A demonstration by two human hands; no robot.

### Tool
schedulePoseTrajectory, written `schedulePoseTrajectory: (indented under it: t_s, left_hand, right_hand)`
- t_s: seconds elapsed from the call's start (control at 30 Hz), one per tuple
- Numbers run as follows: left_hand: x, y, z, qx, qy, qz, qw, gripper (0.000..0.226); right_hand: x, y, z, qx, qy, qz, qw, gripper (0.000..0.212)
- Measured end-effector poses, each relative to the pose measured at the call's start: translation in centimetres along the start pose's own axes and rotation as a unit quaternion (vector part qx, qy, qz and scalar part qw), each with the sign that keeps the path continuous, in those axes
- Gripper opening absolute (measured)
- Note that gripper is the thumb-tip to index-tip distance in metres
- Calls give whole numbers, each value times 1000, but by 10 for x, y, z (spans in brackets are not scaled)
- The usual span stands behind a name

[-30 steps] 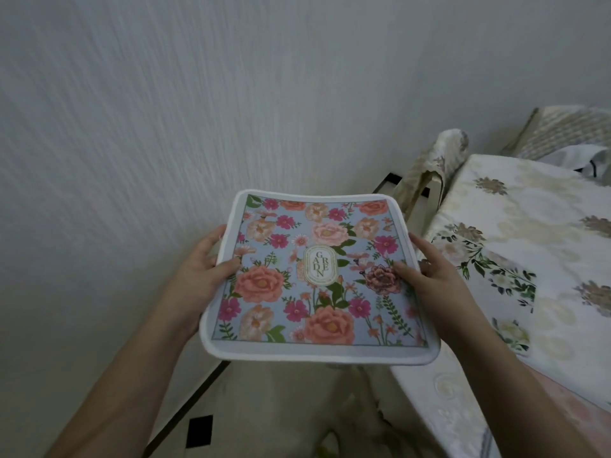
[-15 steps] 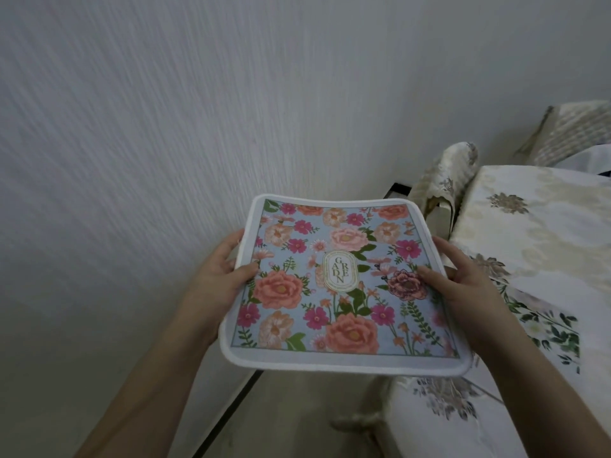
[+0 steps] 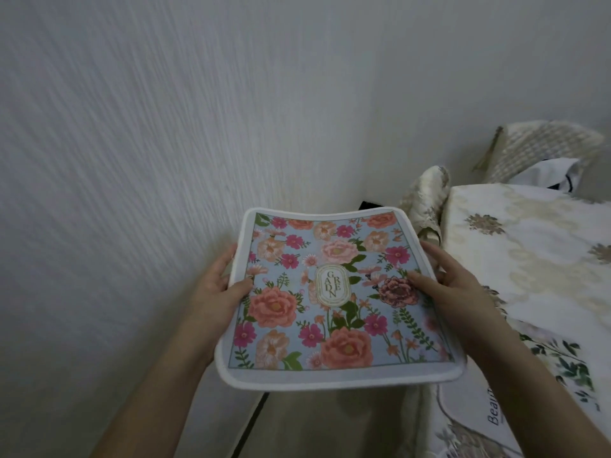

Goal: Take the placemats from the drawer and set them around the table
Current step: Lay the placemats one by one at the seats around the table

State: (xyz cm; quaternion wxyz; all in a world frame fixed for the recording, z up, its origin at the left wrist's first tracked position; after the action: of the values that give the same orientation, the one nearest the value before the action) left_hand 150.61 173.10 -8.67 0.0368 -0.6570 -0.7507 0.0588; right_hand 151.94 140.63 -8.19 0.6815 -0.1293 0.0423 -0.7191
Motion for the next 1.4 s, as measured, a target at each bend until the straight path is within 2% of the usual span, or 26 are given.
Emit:
schedulePoseTrajectory:
  t_s: [0.27,0.47,0.77,1.1,1.4]
  left_hand:
    - [-1,82,-27,-7,-12,74,997,50]
    - [-36,129,-28,4,1,123,992,45]
    - [-121,209,-17,23,24,187,982,56]
    - [-247,296,-24,35,79,248,965,53]
    - [-316,348,-32,32,98,283,954,53]
  right_hand:
    - [-6,32,23,6,9,-68,998,53]
    - [16,41,26,5,1,-124,992,55]
    - [73,83,12,-12,17,-197,980,54]
    - [161,158,-2,-21,47,-261,964,54]
    - [205,199,-6,-9,70,-305,950,51]
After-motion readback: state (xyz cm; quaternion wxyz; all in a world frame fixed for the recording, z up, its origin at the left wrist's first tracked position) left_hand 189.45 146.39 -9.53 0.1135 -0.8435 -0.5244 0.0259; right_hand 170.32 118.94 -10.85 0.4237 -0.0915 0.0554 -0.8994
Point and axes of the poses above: each hand's wrist, its own y-axis towards the middle knuckle, its own x-axis out of the back of the hand, z = x × y, the point moved 9 cm from there along y, towards the middle knuckle, and after that the axes turned 3 degrees about -x, right-handed, at the moved point
